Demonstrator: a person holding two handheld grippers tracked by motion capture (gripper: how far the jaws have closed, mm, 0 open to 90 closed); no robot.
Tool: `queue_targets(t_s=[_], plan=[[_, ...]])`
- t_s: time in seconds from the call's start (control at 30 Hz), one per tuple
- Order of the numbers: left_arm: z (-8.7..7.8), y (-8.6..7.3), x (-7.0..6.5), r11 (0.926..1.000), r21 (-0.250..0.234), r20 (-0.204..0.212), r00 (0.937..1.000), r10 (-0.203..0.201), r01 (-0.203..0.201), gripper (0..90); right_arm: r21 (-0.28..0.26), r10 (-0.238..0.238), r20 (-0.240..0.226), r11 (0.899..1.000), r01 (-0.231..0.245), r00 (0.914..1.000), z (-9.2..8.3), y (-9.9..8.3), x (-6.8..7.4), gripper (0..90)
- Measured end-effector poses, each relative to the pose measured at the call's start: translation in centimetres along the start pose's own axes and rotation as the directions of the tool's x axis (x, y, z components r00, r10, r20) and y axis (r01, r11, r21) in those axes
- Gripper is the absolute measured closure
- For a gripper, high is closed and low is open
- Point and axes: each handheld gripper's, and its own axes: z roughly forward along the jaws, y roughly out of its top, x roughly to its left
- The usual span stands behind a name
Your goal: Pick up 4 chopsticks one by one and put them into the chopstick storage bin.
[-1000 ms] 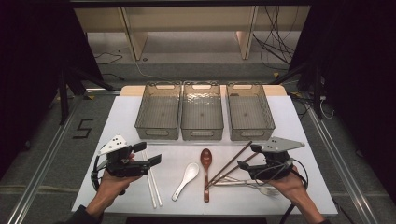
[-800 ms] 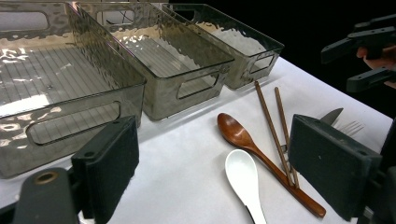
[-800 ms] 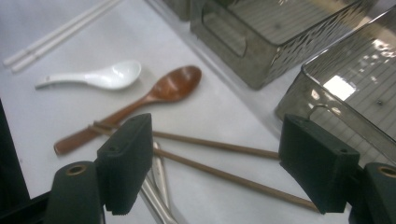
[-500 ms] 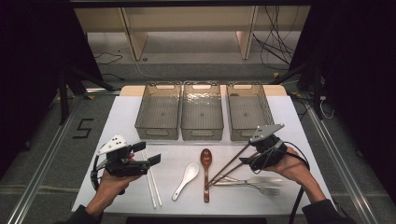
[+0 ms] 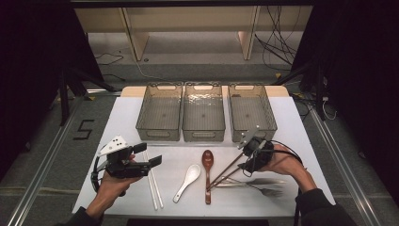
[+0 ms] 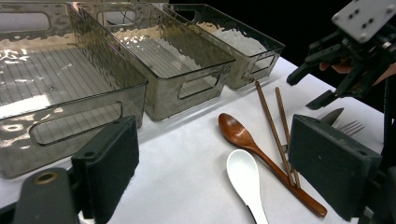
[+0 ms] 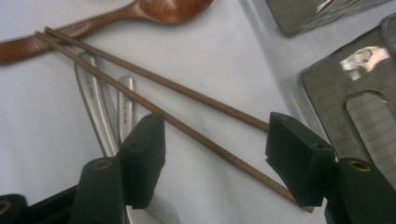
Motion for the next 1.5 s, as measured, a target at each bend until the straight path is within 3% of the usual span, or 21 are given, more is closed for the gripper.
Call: queue_targets(t_s=[0.13, 0.37, 0.63, 0.83, 0.97, 1.5], plan=[[0.0, 0.0, 0.1, 1.0000, 0.001, -0.002, 1.0000, 0.000, 0.000, 15.7, 0.065, -0.040, -0.021, 0.997, 0.041, 0.9990, 1.3, 0.3, 0.1, 44.0], [0.0, 0.0, 0.1, 1.0000, 0.001, -0.002, 1.0000, 0.000, 0.000, 15.7, 0.124, -0.102, -0.039, 0.987, 0.106, 0.9940, 2.7, 0.4, 0.0, 48.1], [0.0, 0.0, 0.1, 1.0000, 0.004, -0.003, 1.0000, 0.000, 0.000, 15.7, 0.188, -0.191, -0.055, 0.962, 0.198, 0.9801, 4.0, 0.6, 0.1, 53.4], [0.0, 0.0, 0.1, 1.0000, 0.005, -0.003, 1.0000, -0.001, 0.001, 15.7, 0.208, -0.221, -0.068, 0.950, 0.231, 0.9728, 4.5, 1.0, 0.3, 57.2], [0.0, 0.0, 0.1, 1.0000, 0.006, -0.004, 1.0000, 0.000, 0.000, 15.7, 0.212, -0.225, -0.076, 0.948, 0.236, 0.9714, 4.5, 1.0, 0.4, 60.5], [0.1, 0.0, 0.1, 1.0000, 0.007, -0.002, 1.0000, 0.000, 0.000, 15.7, 0.218, -0.315, -0.099, 0.919, 0.330, 0.9438, 4.4, 0.9, 1.0, 71.3]])
